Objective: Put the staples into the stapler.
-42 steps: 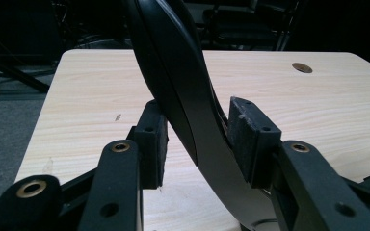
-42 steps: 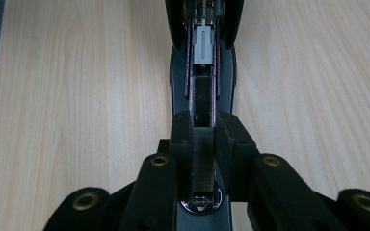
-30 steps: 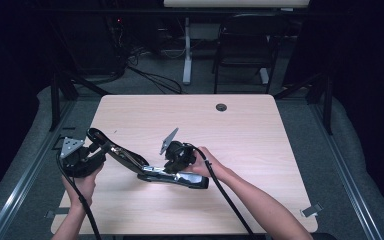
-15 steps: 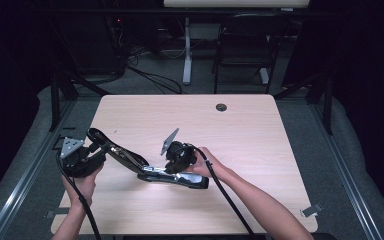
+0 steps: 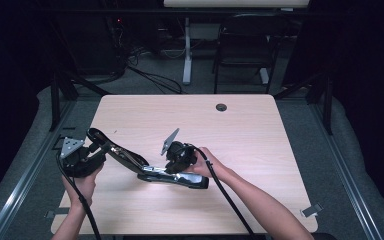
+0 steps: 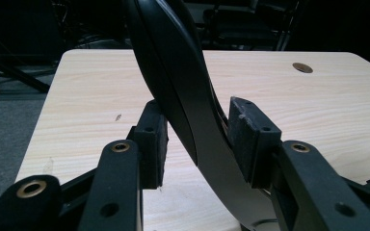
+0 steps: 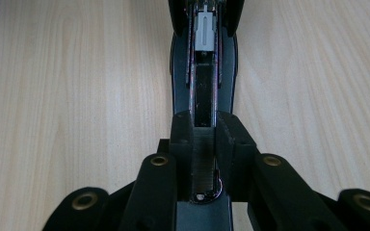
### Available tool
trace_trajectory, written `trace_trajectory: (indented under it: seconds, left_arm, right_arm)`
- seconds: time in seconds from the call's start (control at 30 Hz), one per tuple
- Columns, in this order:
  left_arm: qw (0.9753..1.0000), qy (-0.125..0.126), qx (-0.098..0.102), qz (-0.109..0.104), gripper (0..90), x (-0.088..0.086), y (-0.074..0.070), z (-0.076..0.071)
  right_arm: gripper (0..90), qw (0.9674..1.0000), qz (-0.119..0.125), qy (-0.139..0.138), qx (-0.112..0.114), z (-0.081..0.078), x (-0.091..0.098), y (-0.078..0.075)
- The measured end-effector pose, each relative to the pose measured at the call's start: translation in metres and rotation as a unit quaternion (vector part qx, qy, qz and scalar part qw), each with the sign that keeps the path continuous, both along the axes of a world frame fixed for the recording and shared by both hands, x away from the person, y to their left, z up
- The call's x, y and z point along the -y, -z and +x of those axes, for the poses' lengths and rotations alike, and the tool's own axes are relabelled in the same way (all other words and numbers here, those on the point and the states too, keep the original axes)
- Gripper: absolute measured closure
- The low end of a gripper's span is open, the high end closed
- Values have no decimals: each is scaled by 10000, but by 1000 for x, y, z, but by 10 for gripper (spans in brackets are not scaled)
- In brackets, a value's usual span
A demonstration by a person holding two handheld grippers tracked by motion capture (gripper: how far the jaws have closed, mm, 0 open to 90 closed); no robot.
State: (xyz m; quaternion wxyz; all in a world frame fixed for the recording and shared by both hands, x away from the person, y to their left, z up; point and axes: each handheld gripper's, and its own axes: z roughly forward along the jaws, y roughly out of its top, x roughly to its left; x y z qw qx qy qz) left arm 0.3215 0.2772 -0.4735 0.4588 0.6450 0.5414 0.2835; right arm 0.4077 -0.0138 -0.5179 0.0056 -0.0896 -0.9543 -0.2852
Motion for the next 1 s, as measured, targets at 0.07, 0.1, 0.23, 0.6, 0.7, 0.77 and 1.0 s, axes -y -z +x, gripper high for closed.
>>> trace_trajectory:
  seconds: [0.07, 0.1, 0.23, 0.6, 0.7, 0.77, 1.0]
  left_arm:
    - [10000, -4, 7, -2, 595, 0, 0, 0]
    - [10000, -4, 7, -4, 595, 0, 0, 0]
    - [10000, -5, 3, -2, 595, 0, 0, 0]
    - [10000, -16, 16, -13, 596, 0, 0, 0]
    - [10000, -21, 23, -17, 596, 1, 0, 0]
    - [10000, -26, 6, 9, 596, 1, 0, -1]
    - [10000, -33, 29, 13, 597, 2, 0, -1]
  right_arm:
    - [782, 10000, -19, -11, 9, 0, 0, 0]
    - [781, 10000, -12, -9, 3, 0, 0, 0]
    - [781, 10000, -16, 5, 9, 0, 0, 0]
    - [779, 10000, -56, 24, 44, -1, 0, -1]
    - [778, 9999, -85, 19, 52, -2, 1, -1]
    - [767, 9999, -75, 33, 68, -2, 1, -1]
    - [643, 9999, -41, 97, 110, -5, 6, -7]
